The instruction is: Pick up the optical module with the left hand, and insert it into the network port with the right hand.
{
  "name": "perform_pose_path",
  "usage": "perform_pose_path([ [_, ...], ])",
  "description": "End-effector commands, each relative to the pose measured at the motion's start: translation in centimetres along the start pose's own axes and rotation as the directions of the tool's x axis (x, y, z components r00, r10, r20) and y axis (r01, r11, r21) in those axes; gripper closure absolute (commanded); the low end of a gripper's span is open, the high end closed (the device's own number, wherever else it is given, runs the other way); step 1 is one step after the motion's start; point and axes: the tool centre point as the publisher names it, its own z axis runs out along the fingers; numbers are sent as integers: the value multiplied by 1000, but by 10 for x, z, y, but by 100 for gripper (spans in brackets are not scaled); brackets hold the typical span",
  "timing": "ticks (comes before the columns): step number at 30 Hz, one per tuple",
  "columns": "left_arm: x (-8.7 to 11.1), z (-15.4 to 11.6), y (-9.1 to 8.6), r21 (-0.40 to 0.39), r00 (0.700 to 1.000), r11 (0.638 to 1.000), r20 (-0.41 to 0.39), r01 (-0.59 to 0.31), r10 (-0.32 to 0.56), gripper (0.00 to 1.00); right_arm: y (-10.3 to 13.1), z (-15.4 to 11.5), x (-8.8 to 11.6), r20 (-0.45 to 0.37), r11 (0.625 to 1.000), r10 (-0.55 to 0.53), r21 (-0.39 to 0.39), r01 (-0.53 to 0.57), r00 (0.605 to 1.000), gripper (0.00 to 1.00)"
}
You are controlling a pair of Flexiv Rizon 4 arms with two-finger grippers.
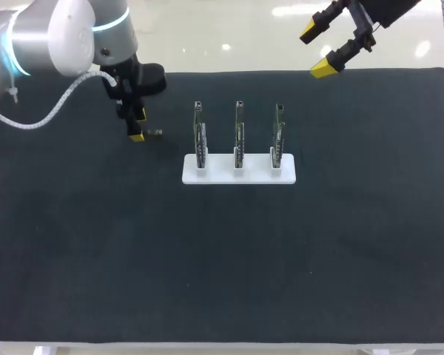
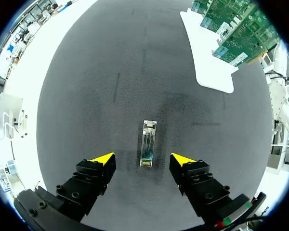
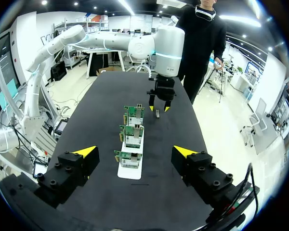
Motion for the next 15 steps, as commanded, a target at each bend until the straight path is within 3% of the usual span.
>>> perform_pose_path([
  [1, 1, 2, -5, -14, 1000, 1000, 0, 2, -2, 0, 1, 0, 0, 1, 1000, -1, 2, 1, 1000, 0],
  [13, 2, 7, -6, -18, 1000, 1000, -12, 6, -6, 3, 1, 0, 0, 1, 1000, -1, 2, 1, 1000, 0],
  [15, 2, 7, -6, -19, 1000, 1000, -11, 7, -7, 18, 1, 0, 0, 1, 1000, -1, 2, 1, 1000, 0],
])
